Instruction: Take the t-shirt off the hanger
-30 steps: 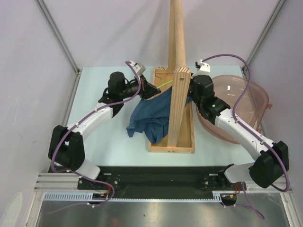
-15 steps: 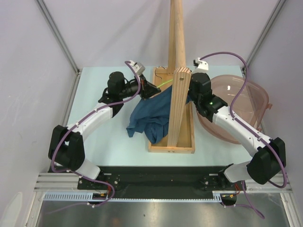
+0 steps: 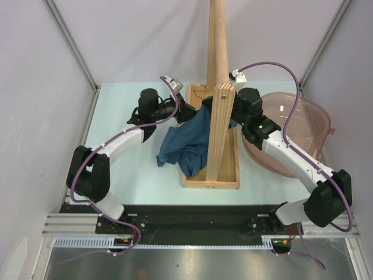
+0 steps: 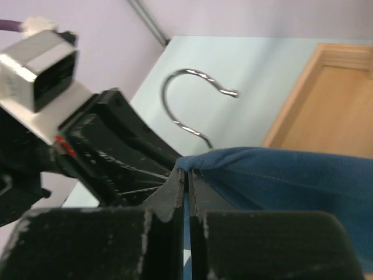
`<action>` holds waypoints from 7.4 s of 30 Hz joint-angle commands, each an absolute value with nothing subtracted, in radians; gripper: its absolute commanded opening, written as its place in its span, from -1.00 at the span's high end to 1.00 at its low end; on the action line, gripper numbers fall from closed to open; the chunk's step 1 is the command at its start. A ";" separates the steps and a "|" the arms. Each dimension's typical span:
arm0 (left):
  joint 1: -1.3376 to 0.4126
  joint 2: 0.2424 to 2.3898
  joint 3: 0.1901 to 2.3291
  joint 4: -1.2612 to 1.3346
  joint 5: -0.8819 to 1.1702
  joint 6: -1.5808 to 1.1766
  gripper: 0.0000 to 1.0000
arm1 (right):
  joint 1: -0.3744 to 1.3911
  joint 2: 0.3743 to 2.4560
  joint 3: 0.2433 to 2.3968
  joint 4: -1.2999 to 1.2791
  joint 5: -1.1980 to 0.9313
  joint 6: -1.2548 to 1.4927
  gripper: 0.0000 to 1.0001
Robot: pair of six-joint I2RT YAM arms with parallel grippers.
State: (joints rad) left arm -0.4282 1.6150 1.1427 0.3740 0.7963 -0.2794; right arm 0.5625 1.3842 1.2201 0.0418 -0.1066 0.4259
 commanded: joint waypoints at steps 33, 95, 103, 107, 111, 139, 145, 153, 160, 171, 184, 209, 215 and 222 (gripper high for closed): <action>-0.523 1.562 1.229 0.344 0.776 -0.253 0.99 | 0.568 1.399 1.351 0.080 -0.074 0.203 -0.11; -0.278 0.604 0.459 0.065 -0.169 -0.672 0.99 | 0.368 1.315 1.244 0.515 0.081 0.457 1.00; -0.281 0.702 0.459 -0.023 -0.112 -0.680 0.99 | 0.270 1.308 1.184 0.597 -0.048 0.632 1.00; -0.281 0.675 0.450 -0.070 -0.146 -0.687 0.99 | 0.220 1.296 1.169 0.594 -0.063 0.658 1.00; -0.282 0.640 0.433 -0.028 -0.079 -0.681 0.99 | 0.207 1.293 1.141 0.646 -0.106 0.680 1.00; -0.451 0.949 1.270 -0.394 0.221 -0.288 -0.97 | 0.433 1.595 1.437 0.601 -0.600 0.560 1.00; -0.459 1.109 1.339 -0.387 0.339 -0.301 -0.93 | 0.453 1.589 1.447 0.606 -0.661 0.549 1.00; -0.546 1.112 1.261 -0.407 0.322 -0.282 -0.76 | 0.471 1.577 1.448 0.604 -0.695 0.538 1.00; -0.566 1.060 1.180 -0.437 0.279 -0.302 -0.08 | 0.486 1.575 1.451 0.601 -0.706 0.528 1.00; -0.574 0.985 1.147 -0.457 0.196 -0.313 0.99 | 0.500 1.569 1.448 0.578 -0.675 0.517 0.27; -0.572 0.827 1.181 -0.492 -0.035 -0.305 1.00 | 0.411 1.562 1.398 0.523 -0.615 0.486 -0.55; -0.572 0.931 1.311 -0.374 0.107 -0.292 0.99 | 0.350 1.668 1.416 0.220 -0.548 0.214 -0.48; -0.572 0.959 1.335 -0.374 0.118 -0.284 1.00 | 0.371 1.658 1.425 0.175 -0.459 0.172 0.00; -0.572 0.936 1.284 -0.362 0.143 -0.314 1.00 | 0.353 1.654 1.405 0.221 -0.451 0.224 0.96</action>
State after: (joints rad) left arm -0.5755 0.9768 1.2671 -0.5117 0.0940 -0.3054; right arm 0.3653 1.6909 1.3842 0.1997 -0.4877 0.2119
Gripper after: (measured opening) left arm 0.162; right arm 0.156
